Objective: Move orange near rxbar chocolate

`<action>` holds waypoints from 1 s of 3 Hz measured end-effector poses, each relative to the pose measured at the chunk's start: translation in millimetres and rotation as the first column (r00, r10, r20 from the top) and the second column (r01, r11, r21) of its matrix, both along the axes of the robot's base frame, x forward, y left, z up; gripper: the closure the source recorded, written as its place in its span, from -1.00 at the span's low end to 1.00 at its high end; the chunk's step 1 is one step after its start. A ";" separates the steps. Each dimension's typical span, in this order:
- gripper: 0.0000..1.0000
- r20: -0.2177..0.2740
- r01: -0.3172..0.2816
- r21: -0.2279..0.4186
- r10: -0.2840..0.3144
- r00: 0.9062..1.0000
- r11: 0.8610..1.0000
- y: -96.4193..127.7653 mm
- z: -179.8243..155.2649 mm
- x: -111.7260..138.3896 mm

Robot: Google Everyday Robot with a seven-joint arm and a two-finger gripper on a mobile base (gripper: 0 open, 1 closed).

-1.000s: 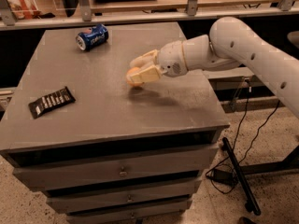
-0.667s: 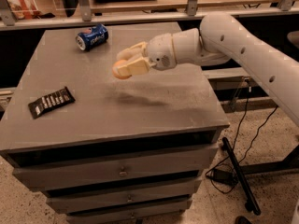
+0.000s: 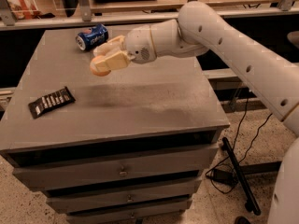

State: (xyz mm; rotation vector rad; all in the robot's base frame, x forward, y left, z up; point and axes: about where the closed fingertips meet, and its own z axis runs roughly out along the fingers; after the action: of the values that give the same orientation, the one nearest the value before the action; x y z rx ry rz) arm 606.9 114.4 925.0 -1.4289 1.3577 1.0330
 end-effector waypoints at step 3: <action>1.00 -0.057 -0.053 -0.042 0.051 0.997 0.998 44.3 -40.8 -12.0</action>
Offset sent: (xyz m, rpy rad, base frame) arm -0.0084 0.0451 -0.0412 -0.0464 0.0441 0.0381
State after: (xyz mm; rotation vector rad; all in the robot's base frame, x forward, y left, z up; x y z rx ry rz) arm 594.9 158.7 884.1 -1.4842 1.3972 1.0907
